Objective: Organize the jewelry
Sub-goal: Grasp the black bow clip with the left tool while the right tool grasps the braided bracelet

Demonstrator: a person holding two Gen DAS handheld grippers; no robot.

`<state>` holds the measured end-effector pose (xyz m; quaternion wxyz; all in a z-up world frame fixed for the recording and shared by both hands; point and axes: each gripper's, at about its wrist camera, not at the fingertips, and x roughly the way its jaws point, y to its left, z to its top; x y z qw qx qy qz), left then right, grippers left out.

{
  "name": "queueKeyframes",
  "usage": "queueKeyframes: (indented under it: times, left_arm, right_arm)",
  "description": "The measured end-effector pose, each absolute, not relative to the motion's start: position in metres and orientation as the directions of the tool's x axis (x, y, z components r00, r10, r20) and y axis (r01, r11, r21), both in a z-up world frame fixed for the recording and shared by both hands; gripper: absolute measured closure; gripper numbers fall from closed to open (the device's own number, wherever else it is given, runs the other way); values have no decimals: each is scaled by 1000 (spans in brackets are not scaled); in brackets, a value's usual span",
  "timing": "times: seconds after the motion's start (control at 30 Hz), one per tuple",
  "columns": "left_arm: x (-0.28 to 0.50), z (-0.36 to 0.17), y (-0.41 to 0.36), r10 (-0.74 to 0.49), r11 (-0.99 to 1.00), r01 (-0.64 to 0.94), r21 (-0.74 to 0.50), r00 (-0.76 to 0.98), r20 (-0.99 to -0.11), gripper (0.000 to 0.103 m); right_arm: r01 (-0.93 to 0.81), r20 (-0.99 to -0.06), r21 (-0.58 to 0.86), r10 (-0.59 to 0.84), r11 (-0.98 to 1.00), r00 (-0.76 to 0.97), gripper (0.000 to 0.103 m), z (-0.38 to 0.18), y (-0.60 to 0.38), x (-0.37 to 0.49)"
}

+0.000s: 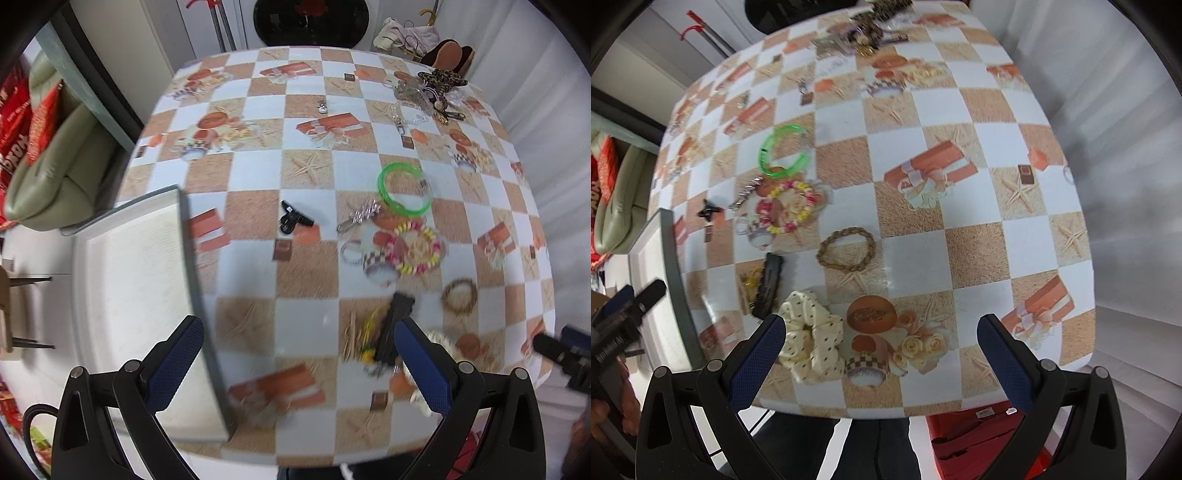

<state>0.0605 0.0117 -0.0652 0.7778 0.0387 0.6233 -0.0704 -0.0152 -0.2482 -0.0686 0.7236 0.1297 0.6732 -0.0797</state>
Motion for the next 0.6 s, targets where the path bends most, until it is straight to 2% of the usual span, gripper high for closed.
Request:
queueKeyframes:
  times: [0.23, 0.33, 0.47, 0.5, 0.6]
  left_arm:
    - [108, -100, 5, -90, 987, 151, -60, 203, -975, 0]
    - [127, -118, 5, -85, 988, 144, -58, 187, -979, 4]
    - [144, -138, 8, -70, 992, 119, -48, 184, -980, 6]
    - [148, -143, 9, -66, 992, 115, -45, 184, -981, 12]
    - [158, -158, 10, -62, 994, 100, -46, 164, -984, 16]
  right_arm:
    - [302, -997, 79, 67, 950, 49, 0, -109, -251, 10]
    - [302, -998, 68, 61, 951, 34, 3, -126, -250, 19]
    - [312, -999, 40, 35, 949, 19, 9, -144, -254, 27]
    - [317, -999, 31, 26, 948, 17, 13, -149, -256, 29]
    - [317, -1000, 2, 0, 948, 4, 24, -160, -260, 31]
